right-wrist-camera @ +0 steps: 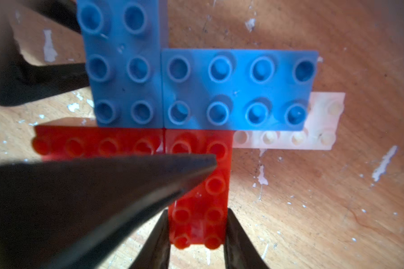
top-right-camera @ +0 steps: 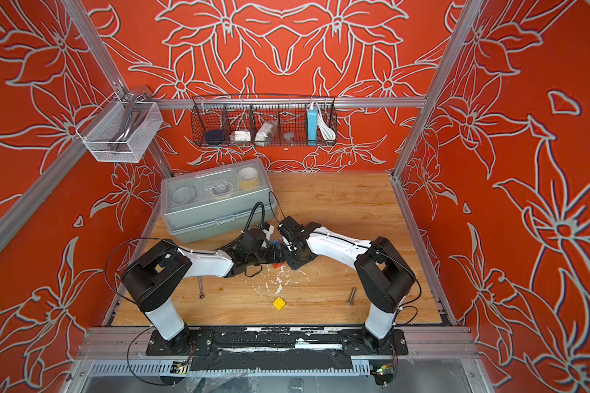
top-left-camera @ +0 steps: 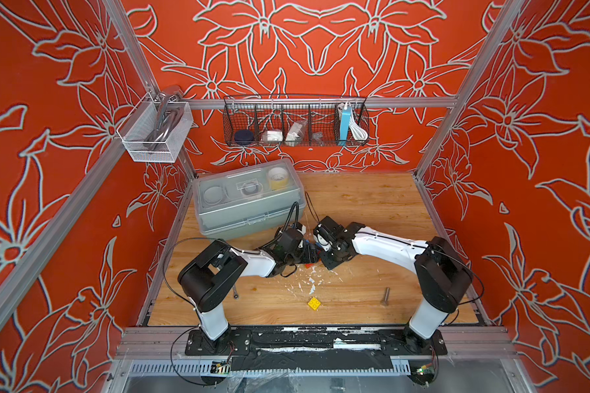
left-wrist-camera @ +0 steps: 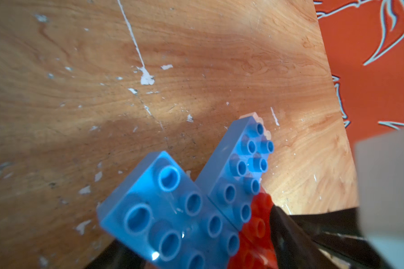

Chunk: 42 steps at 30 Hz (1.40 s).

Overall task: Assemble a small pinwheel with lego
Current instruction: Assemble the lego brick with the lego brick.

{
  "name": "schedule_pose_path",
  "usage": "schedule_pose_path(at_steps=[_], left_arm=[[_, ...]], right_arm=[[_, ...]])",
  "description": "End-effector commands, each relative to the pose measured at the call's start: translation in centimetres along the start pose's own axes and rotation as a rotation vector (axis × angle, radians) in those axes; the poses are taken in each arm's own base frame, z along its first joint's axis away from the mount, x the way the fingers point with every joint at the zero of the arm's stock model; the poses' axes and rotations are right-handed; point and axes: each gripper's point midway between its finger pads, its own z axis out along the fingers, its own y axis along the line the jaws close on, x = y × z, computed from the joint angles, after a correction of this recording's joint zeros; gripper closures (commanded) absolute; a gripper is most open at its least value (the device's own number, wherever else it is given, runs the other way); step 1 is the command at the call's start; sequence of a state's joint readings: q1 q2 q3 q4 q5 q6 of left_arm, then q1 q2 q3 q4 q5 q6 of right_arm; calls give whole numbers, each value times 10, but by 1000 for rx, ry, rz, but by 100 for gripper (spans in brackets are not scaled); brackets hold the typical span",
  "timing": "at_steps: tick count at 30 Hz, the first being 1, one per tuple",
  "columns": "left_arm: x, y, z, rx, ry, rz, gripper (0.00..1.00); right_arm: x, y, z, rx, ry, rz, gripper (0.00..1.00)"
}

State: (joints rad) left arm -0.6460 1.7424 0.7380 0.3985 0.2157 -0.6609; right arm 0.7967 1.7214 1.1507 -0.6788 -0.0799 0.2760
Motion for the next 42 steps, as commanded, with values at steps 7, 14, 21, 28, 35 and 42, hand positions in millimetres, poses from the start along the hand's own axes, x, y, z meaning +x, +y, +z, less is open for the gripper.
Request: schedule_pose_path(at_steps=[7,14,21,28,35,42], left_arm=[[-17,-5,1,39,75,-30,23],[-15,-10,7,76,93,-26,23],[-26,-33,25,159,136,-31,23],[-36,-30,23,102,138,17,18],[-63,-34,-36,60,35,57,9],[-72,-19,-105,-35,-26,27,3]], right_arm=[[-15,11,-19,-104,-101,39,57],[-15,11,-32,-124,-146,26,58],[2,-2,-56,-92,-279,-99,62],[25,12,-59,-171,-283,-238,60],[40,33,-59,-228,-254,-176,48],[50,54,-59,-236,-282,-171,44]])
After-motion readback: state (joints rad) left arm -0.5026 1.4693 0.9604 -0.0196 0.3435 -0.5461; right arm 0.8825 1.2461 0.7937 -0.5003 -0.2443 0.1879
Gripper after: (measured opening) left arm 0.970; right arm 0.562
